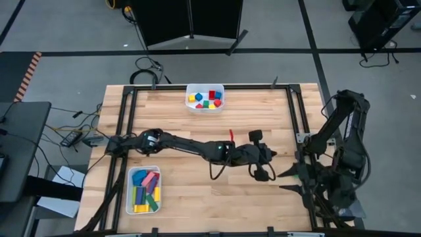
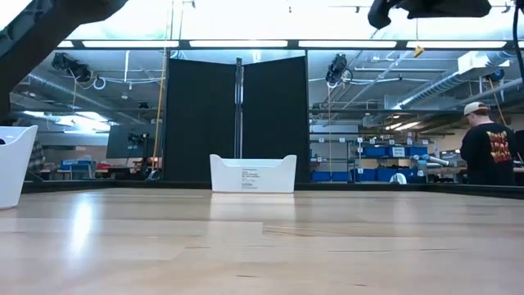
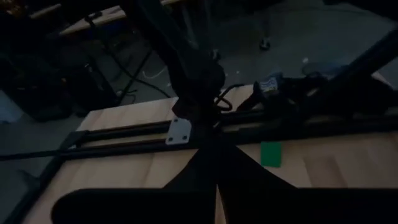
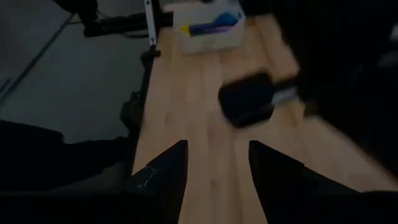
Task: Sort blocks by size
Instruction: Put the green triangle block into the top white bin
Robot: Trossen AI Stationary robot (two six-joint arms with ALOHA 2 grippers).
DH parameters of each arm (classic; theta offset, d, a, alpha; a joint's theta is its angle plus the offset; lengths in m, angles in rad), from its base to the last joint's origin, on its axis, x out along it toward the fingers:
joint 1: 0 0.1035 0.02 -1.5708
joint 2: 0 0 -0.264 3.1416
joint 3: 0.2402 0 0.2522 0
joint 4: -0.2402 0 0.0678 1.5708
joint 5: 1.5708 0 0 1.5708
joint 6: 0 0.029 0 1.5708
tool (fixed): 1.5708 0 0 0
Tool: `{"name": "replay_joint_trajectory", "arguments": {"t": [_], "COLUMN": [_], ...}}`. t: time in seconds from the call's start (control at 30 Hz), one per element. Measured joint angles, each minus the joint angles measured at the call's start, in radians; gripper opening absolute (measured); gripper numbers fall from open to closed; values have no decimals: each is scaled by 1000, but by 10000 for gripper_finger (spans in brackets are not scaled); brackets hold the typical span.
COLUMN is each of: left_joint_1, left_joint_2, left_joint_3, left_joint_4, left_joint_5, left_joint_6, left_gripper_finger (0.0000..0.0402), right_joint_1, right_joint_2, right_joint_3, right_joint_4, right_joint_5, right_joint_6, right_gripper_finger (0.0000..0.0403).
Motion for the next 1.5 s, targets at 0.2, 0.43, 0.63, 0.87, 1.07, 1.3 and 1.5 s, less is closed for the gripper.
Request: {"name": "replay_joint_trajectory", "arguments": {"t": [0.2, 0.43, 0.63, 0.87, 1.07, 1.3, 1.5], "left_joint_1": [4, 34, 83, 123, 131, 131, 129], "left_joint_2": [-8, -11, -38, -240, -440, -696, -920], "left_joint_3": [0, -88, -440, -898, -1151, -1385, -1596], "left_joint_4": [-44, 178, 669, 1067, 1116, 1111, 1119], "left_joint_5": [47, 266, 432, 405, 349, 253, 216], "left_joint_6": [1, -19, -200, -326, -319, -328, -337], "left_gripper_finger": [4, 2, 1, 1, 3, 4, 5], "right_joint_1": [31, 20, 19, -25, -170, -371, -469], "right_joint_2": [64, 201, 283, 350, 376, 396, 395], "right_joint_3": [0, -1, -1, -1, -4, -55, -154], "right_joint_4": [-67, -250, -370, -495, -516, -484, -447], "right_joint_5": [-70, -273, -478, -743, -869, -909, -999], "right_joint_6": [144, 378, 499, 508, 315, 70, -45], "right_gripper_finger": [181, 181, 181, 185, 221, 278, 301]}}
